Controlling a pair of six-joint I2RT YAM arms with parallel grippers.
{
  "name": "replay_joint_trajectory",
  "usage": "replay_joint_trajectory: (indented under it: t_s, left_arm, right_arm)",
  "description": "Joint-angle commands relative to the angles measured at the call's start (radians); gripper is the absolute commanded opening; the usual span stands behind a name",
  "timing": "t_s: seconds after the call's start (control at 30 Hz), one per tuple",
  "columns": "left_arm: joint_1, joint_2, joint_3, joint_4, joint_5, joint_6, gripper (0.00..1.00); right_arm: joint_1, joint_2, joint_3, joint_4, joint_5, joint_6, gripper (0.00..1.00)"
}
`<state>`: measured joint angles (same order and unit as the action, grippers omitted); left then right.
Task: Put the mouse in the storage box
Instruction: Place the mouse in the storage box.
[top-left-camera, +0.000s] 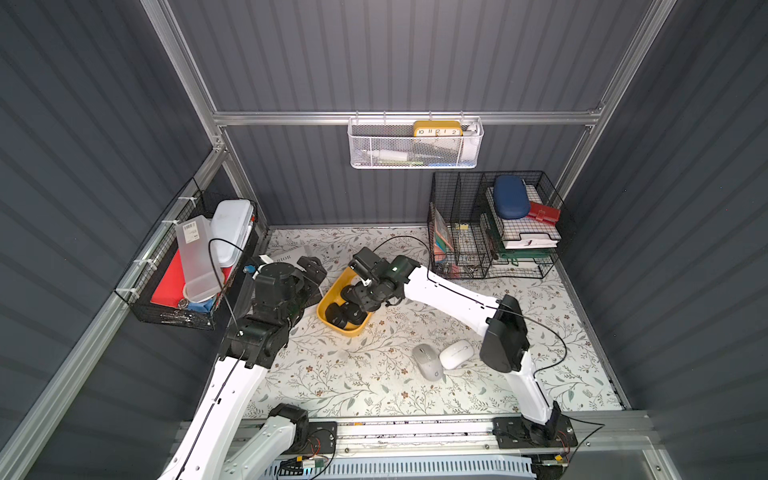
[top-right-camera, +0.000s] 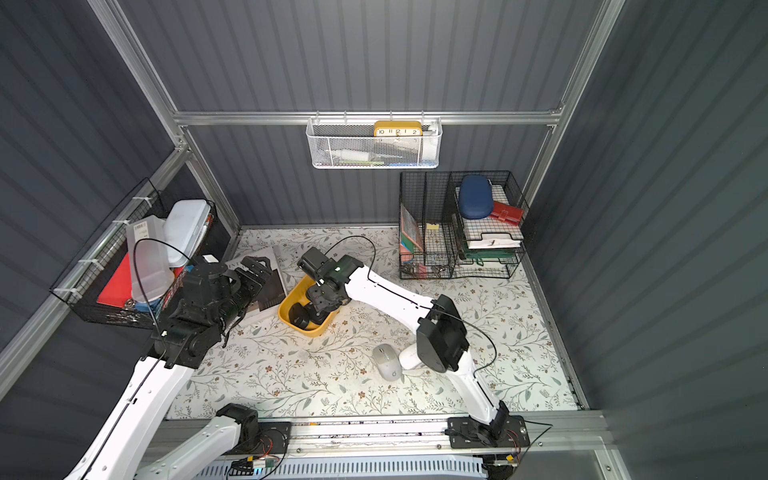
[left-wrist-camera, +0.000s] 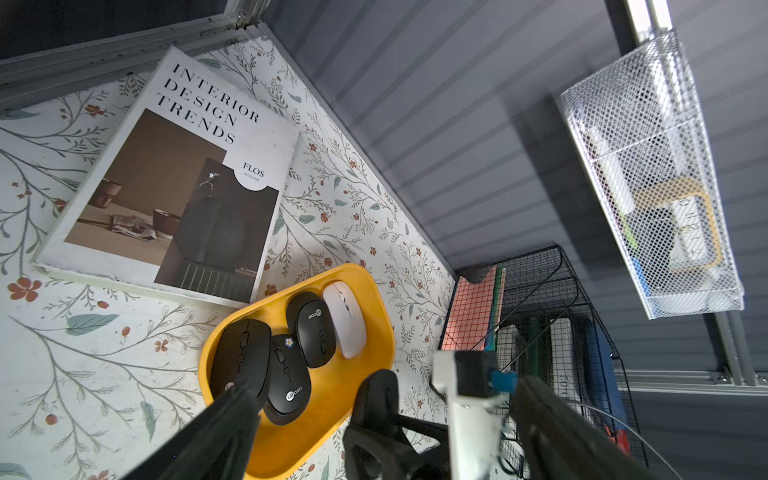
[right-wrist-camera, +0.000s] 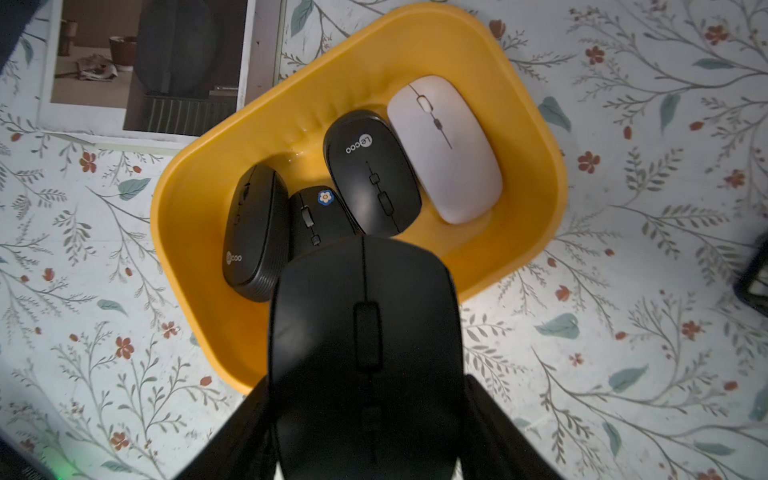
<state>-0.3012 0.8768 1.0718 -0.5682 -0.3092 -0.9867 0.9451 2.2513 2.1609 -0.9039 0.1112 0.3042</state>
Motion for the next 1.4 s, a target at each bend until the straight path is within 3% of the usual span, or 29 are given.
replay_joint_trajectory:
  t_s: [0.0, 0.43, 0.53, 0.7, 0.77, 0.87, 0.97, 1.1, 1.17, 1.23, 1.37]
  left_arm:
    - [0.004, -0.026, -0.023, 0.012, -0.024, -0.020, 0.99]
    - [0.004, -0.039, -0.041, 0.040, -0.012, -0.019, 0.99]
    - [0.004, -0.043, -0.044, 0.047, -0.002, -0.021, 0.99]
    - [0.004, -0.042, -0.043, 0.052, 0.003, -0.018, 0.99]
    - [0.004, -0.040, -0.035, 0.051, 0.004, -0.016, 0.99]
    - [0.004, -0.035, -0.017, 0.039, 0.038, 0.007, 0.99]
    - [0.002, -0.017, -0.014, 0.003, 0.111, -0.031, 0.99]
    - [-0.020, 0.048, -0.084, 0.009, 0.316, -0.096, 0.99]
    - [-0.119, 0.096, -0.118, 0.024, 0.358, -0.161, 0.99]
    - [-0.299, 0.177, -0.111, 0.035, 0.335, -0.227, 0.99]
    - [-0.531, 0.389, -0.044, 0.047, 0.385, -0.265, 0.99]
  right_arm:
    - [0.008, 0.068, 0.085, -0.059, -0.010, -0.040, 0.48]
    - [0.061, 0.340, 0.385, -0.108, 0.017, -0.066, 0.52]
    - [0.061, 0.351, 0.384, -0.108, 0.044, -0.068, 0.61]
    - [0.061, 0.308, 0.381, -0.114, 0.055, -0.063, 0.90]
    - [0.058, 0.259, 0.364, -0.118, 0.058, -0.048, 0.93]
    - [0.042, 0.119, 0.252, -0.099, 0.064, -0.011, 0.94]
    - [0.016, -0.085, 0.026, -0.023, 0.059, 0.023, 0.94]
    - [-0.018, -0.396, -0.329, 0.108, 0.126, 0.053, 0.94]
    - [-0.047, -0.527, -0.481, 0.117, 0.162, 0.079, 0.94]
    - [-0.082, -0.652, -0.619, 0.101, 0.210, 0.105, 0.94]
    - [-0.129, -0.843, -0.821, 0.062, 0.269, 0.127, 0.94]
